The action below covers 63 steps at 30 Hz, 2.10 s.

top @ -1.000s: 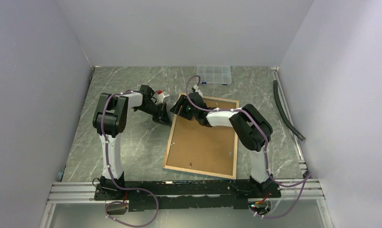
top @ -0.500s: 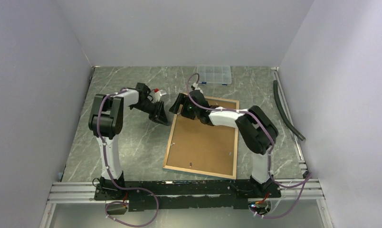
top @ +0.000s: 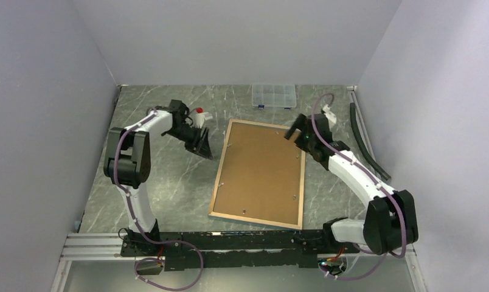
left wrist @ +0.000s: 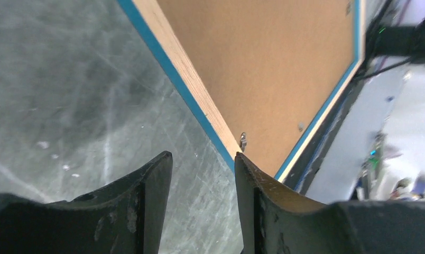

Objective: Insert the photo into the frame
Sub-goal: Adjust the photo frame at the center of the board.

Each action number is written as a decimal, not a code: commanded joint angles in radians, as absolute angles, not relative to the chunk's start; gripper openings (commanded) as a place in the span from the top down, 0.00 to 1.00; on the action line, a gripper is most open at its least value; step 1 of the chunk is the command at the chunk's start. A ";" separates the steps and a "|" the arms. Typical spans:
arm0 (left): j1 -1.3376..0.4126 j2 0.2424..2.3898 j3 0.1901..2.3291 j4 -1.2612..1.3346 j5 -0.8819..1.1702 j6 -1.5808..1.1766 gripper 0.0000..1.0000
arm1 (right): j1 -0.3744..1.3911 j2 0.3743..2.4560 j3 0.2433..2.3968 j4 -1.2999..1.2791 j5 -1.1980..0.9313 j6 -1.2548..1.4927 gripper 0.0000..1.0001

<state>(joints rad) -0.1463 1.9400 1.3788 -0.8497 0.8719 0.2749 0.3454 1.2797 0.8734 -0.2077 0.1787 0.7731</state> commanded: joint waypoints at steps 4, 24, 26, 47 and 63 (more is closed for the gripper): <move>-0.267 1.877 1.274 -0.844 0.633 0.527 0.51 | 0.123 1.316 0.783 -0.235 0.101 0.733 0.00; -0.370 1.615 0.919 -0.826 0.545 0.884 0.61 | 0.149 1.823 1.038 -0.018 -0.214 0.831 0.00; -0.389 1.613 0.901 -0.828 0.531 0.894 0.61 | 0.223 1.896 1.163 -0.076 -0.202 0.821 0.00; -0.477 1.570 1.017 -1.039 0.665 0.858 0.65 | 0.511 2.239 2.038 -0.481 -0.156 0.719 0.00; 0.016 1.891 1.707 -1.032 0.578 0.594 0.60 | 0.570 1.196 0.784 -0.369 -0.144 0.967 0.00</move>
